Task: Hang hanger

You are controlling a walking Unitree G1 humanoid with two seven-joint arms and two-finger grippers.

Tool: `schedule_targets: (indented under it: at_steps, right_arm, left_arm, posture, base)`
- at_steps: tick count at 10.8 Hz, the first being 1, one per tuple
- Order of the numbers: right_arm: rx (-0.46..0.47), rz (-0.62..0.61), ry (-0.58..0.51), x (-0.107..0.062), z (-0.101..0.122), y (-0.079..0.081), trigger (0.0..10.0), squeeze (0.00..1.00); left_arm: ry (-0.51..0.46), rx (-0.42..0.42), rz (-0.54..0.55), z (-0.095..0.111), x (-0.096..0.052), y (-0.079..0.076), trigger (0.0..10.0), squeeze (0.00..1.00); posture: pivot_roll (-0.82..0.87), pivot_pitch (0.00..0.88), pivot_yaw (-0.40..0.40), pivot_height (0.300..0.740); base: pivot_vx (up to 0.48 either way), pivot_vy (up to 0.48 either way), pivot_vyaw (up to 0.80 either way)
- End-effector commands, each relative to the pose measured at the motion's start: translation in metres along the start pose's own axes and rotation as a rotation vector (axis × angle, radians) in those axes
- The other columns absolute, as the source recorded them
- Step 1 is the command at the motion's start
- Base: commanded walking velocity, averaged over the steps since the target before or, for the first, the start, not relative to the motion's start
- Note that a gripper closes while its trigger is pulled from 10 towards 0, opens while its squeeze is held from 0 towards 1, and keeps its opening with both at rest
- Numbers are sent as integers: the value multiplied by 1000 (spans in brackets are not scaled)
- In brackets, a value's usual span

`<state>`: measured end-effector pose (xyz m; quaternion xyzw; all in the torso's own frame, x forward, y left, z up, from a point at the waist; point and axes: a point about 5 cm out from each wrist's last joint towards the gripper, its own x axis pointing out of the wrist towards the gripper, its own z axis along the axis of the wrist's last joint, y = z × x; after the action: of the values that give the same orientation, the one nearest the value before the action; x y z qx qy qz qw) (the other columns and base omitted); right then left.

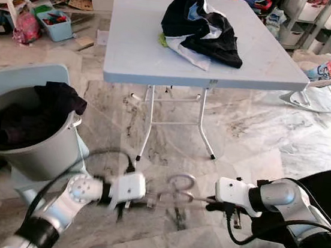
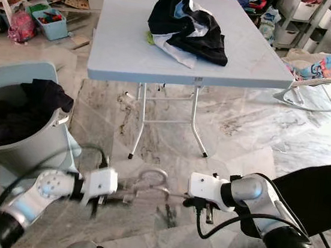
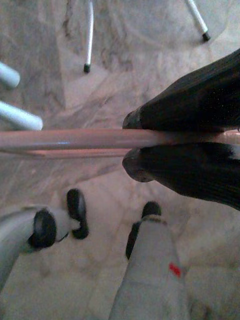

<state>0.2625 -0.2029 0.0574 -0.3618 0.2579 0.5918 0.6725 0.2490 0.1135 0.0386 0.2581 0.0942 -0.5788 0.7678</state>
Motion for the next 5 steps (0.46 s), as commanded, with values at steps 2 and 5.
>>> schedule_targets:
  at_steps: [2, 5]
  right_arm:
    - [-46, -125, 53, -1, -3, -13, 0, 0]
    - [-9, -331, 69, 5, -10, -23, 0, 0]
  left_arm:
    - [-39, 74, 127, 11, -3, 19, 10000, 1000]
    - [-55, 45, 240, 7, -8, 23, 10000, 1000]
  posture:
    - [-87, 0, -33, 740]
    - [-94, 0, -23, 740]
  base:
    - [0, 0, 0]
    - [0, 0, 0]
